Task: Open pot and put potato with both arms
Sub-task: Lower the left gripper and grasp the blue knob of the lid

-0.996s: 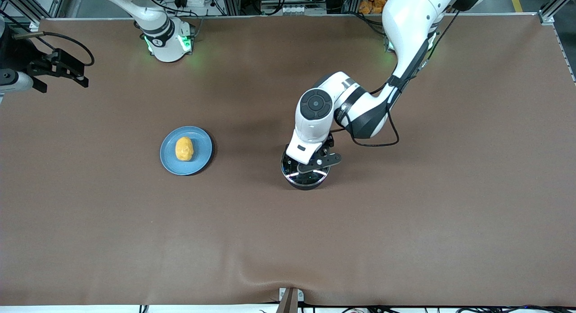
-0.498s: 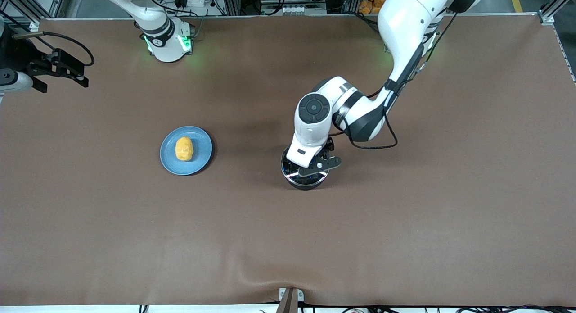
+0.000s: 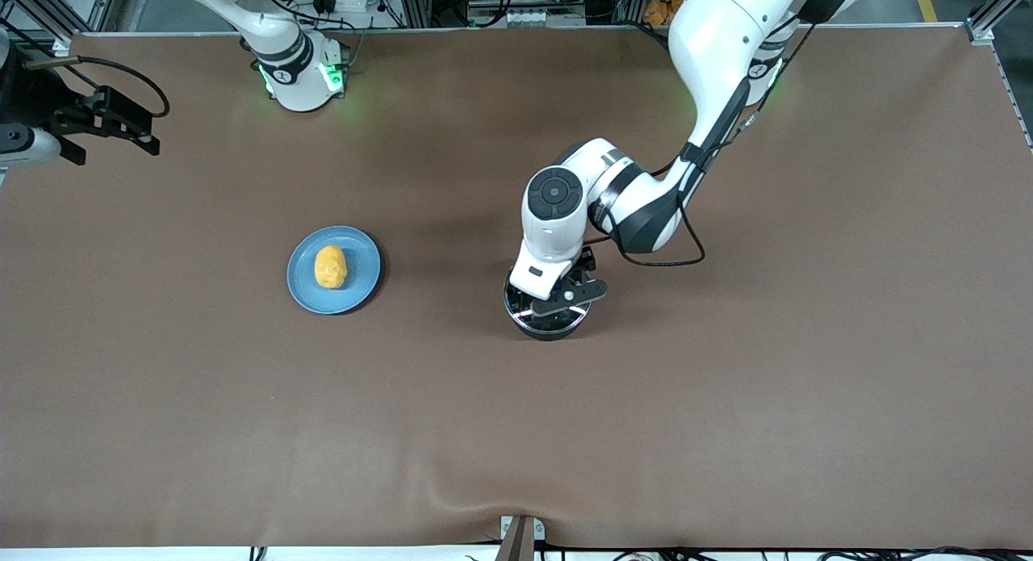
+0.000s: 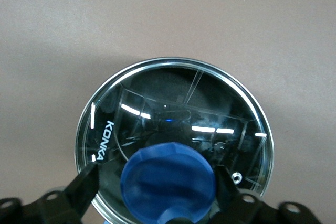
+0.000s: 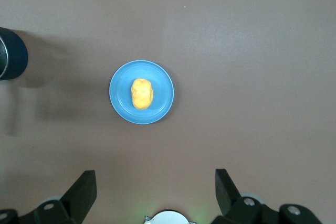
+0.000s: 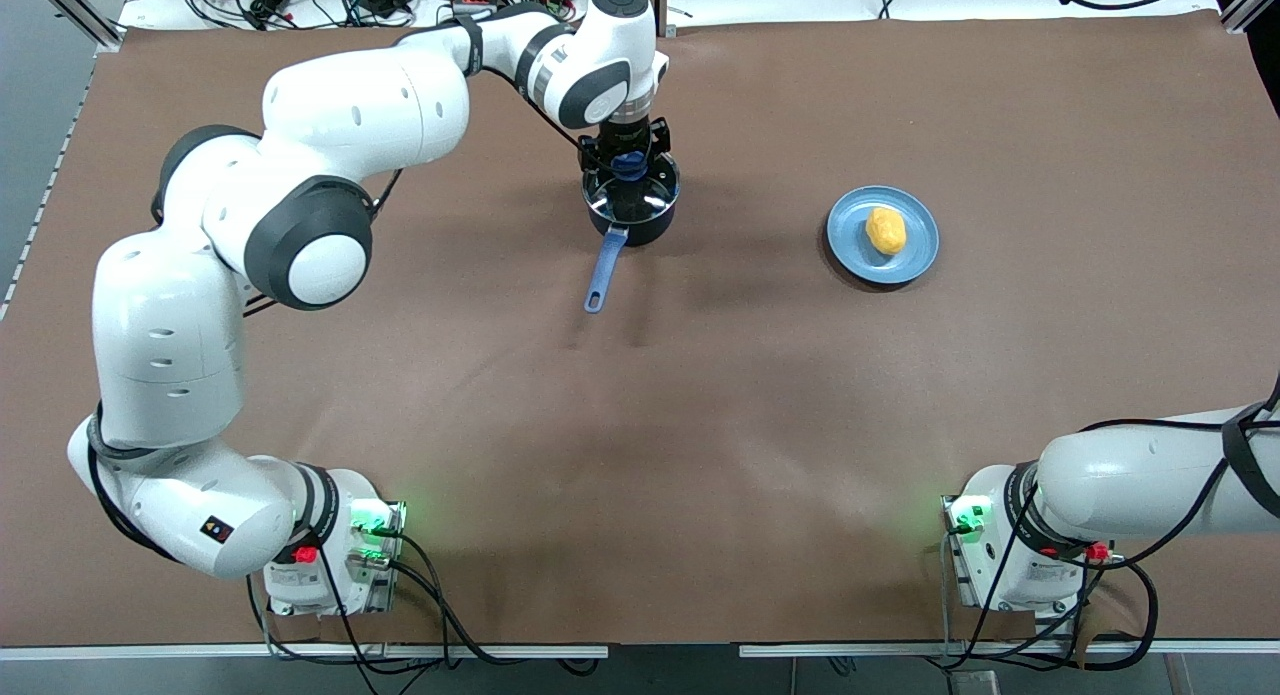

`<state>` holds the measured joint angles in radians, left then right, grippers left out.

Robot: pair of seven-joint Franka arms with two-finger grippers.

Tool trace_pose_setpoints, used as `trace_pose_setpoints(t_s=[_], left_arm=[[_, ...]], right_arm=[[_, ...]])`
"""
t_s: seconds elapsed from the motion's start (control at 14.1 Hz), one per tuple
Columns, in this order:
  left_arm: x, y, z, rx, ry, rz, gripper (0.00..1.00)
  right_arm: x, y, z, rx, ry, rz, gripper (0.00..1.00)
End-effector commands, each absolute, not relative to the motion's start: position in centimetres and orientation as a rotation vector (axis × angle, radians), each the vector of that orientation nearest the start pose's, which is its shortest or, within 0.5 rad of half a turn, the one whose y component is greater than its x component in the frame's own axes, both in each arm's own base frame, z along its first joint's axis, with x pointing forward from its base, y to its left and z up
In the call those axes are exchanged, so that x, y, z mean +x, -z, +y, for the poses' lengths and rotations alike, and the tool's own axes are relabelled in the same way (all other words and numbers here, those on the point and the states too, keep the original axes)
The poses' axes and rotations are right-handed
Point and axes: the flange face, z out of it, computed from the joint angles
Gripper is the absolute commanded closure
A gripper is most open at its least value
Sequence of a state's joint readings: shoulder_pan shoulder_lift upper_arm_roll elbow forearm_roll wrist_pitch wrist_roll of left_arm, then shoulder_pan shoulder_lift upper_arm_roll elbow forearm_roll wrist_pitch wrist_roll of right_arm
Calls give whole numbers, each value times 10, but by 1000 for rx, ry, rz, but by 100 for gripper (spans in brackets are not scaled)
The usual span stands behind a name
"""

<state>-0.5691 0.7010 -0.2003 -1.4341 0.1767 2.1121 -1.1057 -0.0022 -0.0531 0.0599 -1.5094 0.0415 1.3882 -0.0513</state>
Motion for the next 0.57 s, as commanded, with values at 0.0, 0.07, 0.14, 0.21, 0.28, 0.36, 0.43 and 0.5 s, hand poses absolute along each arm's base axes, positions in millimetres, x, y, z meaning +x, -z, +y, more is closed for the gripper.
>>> trace_pose_setpoints(t_s=[0.0,0.07,0.14,0.21,0.28,0.36,0.43,0.5], left_arm=[[547,-283,-480,-3076,62,-490,41],[547,-283,-481,-3073,60,-503,52],[547,-284,-481,-3074,62,-508,57],[548,-287,-479,-3076,69,-515,59],[550,-291,-478,-3079,72,-522,60],[553,-303,-475,-3088,89,-528,60],[555,-318,-472,-3096,104,-544,60],[558,-334,-468,-3104,121,-559,60]], right_arm=[[511,-668,34,-3082,-107,-169,0],[511,-669,35,-3082,-105,-172,0],[512,-668,34,-3082,-107,-169,0],[512,-668,34,-3082,-109,-169,0],[512,-668,34,-3082,-109,-169,0],[512,-668,35,-3082,-107,-172,0],[512,-668,34,-3082,-107,-169,0],[512,-668,34,-3082,-107,-169,0]])
